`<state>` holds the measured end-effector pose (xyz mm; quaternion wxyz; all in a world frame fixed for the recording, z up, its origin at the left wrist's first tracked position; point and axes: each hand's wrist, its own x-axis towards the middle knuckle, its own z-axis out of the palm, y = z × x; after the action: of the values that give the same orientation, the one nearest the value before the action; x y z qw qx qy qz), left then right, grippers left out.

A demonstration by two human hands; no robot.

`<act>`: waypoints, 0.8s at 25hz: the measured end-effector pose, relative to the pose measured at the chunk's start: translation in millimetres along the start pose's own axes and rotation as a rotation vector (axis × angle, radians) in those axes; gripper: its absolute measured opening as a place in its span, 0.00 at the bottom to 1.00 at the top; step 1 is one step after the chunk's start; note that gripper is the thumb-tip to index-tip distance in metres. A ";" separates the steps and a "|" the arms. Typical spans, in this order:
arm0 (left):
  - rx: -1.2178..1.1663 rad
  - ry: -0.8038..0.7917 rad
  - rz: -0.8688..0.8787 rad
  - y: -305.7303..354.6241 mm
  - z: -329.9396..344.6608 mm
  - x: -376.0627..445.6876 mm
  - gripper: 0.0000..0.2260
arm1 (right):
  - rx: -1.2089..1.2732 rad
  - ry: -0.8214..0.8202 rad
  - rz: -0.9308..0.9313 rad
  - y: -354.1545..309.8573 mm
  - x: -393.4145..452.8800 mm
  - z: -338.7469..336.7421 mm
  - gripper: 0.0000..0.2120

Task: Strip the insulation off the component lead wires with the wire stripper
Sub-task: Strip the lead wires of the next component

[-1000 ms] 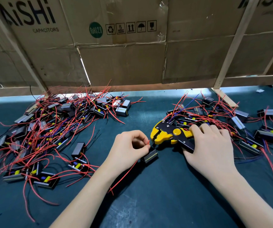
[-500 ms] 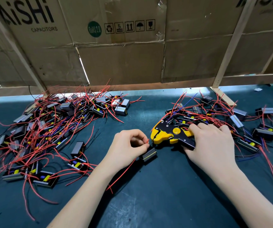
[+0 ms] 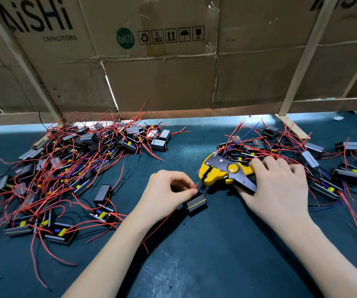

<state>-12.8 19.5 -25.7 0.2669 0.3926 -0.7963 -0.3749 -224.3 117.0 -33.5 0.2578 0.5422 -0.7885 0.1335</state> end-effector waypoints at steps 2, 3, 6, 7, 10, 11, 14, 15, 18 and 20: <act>-0.001 -0.002 0.004 -0.2 -0.2 -0.3 0.03 | 0.013 0.070 0.049 3.6 1.4 4.3 0.22; 0.001 -0.003 0.008 -0.3 -0.1 -0.4 0.03 | 0.010 0.089 0.070 4.4 2.0 5.8 0.22; 0.011 -0.005 0.012 -1.3 -0.2 0.1 0.03 | 0.015 0.102 0.054 2.5 1.9 9.7 0.21; 0.015 -0.005 0.014 -1.6 -0.1 0.3 0.03 | 0.025 0.099 0.034 1.2 1.4 10.4 0.21; 0.034 0.005 0.010 -1.2 0.7 0.4 0.03 | 0.034 0.104 -0.023 -3.7 0.5 10.3 0.22; 0.036 0.010 0.004 -0.9 1.2 0.6 0.03 | 0.039 0.108 -0.035 -5.2 0.3 9.7 0.22; 0.037 0.016 -0.007 -1.1 1.9 0.6 0.03 | 0.049 0.111 -0.052 -7.7 0.3 6.4 0.23; 0.039 0.015 -0.006 -1.2 1.8 0.7 0.03 | 0.046 0.111 -0.055 -7.9 0.3 5.2 0.22; 0.039 0.012 0.005 -1.2 1.4 0.5 0.03 | 0.040 0.090 -0.054 -7.9 0.1 0.9 0.20; 0.043 0.010 0.008 -1.0 1.2 0.3 0.04 | 0.044 0.064 -0.051 -7.9 -0.5 -1.3 0.19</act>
<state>-13.4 19.3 -27.1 0.2636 0.3969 -0.8045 -0.3546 -216.6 115.0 -33.2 0.2741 0.5631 -0.7627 0.1615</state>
